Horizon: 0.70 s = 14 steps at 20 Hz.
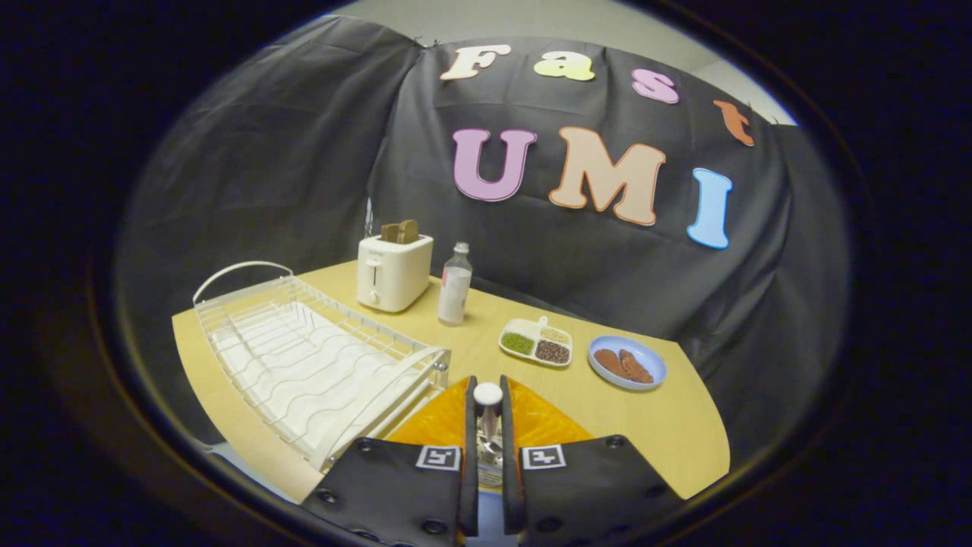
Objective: Take the plate from the dish rack, then take the spoon from the basket and place it into the plate.
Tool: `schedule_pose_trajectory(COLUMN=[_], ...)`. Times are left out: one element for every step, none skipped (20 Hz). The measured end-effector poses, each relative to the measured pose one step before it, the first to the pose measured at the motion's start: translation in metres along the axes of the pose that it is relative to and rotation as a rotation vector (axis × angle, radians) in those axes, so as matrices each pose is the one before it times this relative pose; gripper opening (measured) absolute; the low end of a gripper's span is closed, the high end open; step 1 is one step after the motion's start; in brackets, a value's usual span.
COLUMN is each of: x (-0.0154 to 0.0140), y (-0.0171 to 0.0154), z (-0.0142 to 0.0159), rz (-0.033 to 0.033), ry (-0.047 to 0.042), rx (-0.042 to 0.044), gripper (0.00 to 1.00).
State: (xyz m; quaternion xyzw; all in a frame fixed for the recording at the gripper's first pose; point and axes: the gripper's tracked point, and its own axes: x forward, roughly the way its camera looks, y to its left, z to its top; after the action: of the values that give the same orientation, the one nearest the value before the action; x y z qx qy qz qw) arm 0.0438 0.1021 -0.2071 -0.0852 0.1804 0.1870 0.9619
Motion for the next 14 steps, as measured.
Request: schedule_pose_trajectory(x=[-0.00475,-0.00596,-0.00589,-0.00692,-0.00682,-0.00827,-0.00836,-0.00838,-0.00912,-0.00828,-0.00774,-0.00799,-0.00705,-0.00729], y=[-0.00237,-0.00335,-0.00166,-0.00112,-0.00364,-0.00379,-0.00322,-0.0025,-0.00179,-0.00185,-0.00294,-0.00397,-0.00193,0.00062], z=[0.00784,0.00707,0.00611,0.00333,0.00431,0.00274,0.00339,0.00135,0.00222,0.00241,0.00277,0.00272,0.0028,-0.00021], rz=[0.00013,-0.00331,0.00143,-0.0028,-0.00662,-0.00747,-0.0061,-0.00519,-0.00078,-0.00304,-0.00496,-0.00873,-0.00244,-0.0017], ry=[-0.00528,-0.00779,-0.00544,-0.0042,-0.00153,-0.00375,-0.00164,-0.00142,-0.00101,-0.00531,-0.00594,-0.00843,-0.00317,-0.00369], rx=[0.01763,0.01724,0.02161,0.0214,0.01599,0.01666,0.01838,0.02629,0.0319,0.03198,0.0221,0.01499,0.00944,0.00305], gripper=[0.15,0.15,0.15,0.15,0.15,0.15,0.15,0.15,0.15,0.15,0.15,0.15,0.15,0.15])
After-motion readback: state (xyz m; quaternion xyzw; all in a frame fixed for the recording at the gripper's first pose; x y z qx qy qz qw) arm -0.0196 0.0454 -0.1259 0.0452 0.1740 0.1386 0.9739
